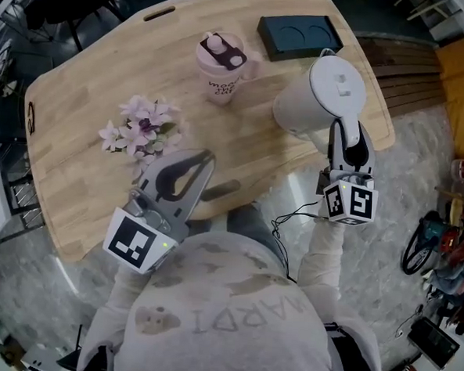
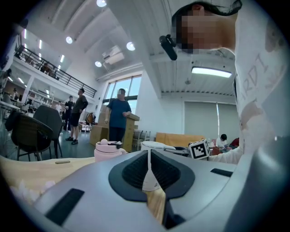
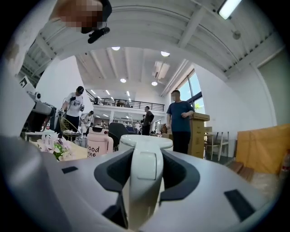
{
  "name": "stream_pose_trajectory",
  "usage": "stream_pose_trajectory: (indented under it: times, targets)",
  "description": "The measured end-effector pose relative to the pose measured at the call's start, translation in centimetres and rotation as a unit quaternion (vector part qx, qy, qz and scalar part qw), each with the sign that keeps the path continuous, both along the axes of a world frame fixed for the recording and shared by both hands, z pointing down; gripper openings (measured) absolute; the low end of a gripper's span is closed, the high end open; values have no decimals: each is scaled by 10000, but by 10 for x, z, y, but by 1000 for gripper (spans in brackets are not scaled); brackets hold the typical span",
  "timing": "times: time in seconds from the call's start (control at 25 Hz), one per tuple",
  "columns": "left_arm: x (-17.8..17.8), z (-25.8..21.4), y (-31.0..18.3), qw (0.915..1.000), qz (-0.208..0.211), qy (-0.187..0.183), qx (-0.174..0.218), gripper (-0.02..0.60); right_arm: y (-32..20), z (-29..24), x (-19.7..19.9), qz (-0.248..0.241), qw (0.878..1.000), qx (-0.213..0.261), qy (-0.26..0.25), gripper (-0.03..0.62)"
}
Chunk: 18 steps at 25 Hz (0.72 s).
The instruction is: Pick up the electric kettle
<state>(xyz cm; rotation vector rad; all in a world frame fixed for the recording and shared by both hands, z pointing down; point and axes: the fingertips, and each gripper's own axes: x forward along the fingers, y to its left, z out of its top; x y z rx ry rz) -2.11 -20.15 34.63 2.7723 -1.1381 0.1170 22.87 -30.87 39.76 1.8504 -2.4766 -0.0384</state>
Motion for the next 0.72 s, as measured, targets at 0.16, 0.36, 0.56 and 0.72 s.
stream_pose_trajectory:
  times: [0.16,0.36,0.56,0.72]
  targets:
    - [4,-1,-2,9999,79,67,43,21,-2,9,-11,-170,9988,-163,431,172]
    - [7,-6,5,9997,183,153,85,21,7,6,-4,-306,9973,-503,449,220]
    - [-1,-21,14,9975,296,534,365,21,51,-20,15,-153,9993,-329,82,233]
    - [-2,-37,30,9916,723,946,508,20,107,-54,-18,-400,9932,79,-1091,205]
